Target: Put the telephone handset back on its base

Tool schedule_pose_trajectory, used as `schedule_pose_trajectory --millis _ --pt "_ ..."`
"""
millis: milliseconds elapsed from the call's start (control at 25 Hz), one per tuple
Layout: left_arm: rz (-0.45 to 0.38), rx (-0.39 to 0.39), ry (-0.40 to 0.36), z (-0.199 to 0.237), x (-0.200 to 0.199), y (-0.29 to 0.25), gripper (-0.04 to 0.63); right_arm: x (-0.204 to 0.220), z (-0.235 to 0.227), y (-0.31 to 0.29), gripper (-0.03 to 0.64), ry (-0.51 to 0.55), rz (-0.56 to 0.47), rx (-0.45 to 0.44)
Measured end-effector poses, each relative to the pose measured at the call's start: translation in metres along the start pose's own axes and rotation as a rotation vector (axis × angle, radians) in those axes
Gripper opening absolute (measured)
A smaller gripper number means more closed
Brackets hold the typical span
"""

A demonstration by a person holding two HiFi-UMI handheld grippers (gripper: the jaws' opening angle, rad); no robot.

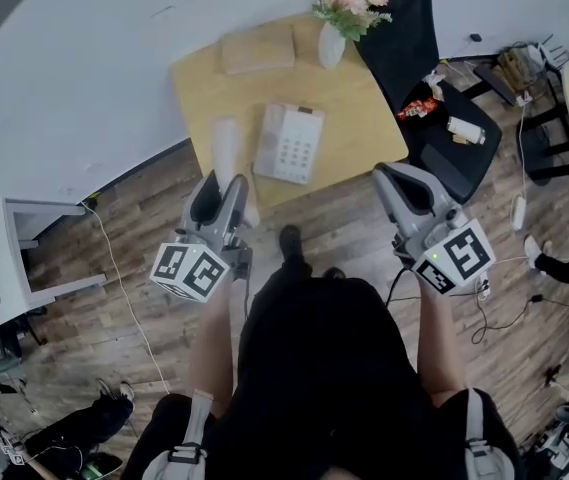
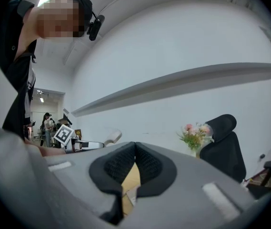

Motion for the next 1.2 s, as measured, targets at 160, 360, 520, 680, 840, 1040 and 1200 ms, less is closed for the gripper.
schedule_pose_trajectory --millis 160,360,520,680,840,1040,1200 --pt "0.043 0.025 0.005 0.021 0.011 -0.013 0.219 0.006 0.003 -0.017 0.003 -0.007 0.004 0.018" --pt "0.107 0.044 0.004 0.04 0.024 -0.026 0.219 0.015 0.008 -0.035 0.002 -0.028 0.022 0.034" --pt "0.149 0.05 0.002 0.056 0.036 -0.037 0.219 0.023 0.009 -0.048 0.003 -0.038 0.04 0.04" --pt "0.191 0.044 -0.004 0.07 0.048 -0.05 0.219 0.028 0.004 -0.06 0.003 -0.054 0.058 0.045" --pt "0.236 0.035 -0.016 0.082 0.061 -0.066 0.219 0.032 -0.001 -0.07 0.002 -0.065 0.071 0.047" --pt "0.299 0.014 -0.032 0.093 0.08 -0.089 0.219 0.036 -0.008 -0.082 0.002 -0.093 0.091 0.036" --pt "0.346 0.0 -0.052 0.102 0.097 -0.106 0.219 0.041 -0.015 -0.09 0.003 -0.105 0.107 0.026"
Point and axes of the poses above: the fingertips, and each gripper's own axes: y backward along the fingers, z to its left, x out of its underside, the point moved 6 cm from there along y, backward along the fingers, and after that the axes turned 3 degrees about -y, right-handed, at the moved point
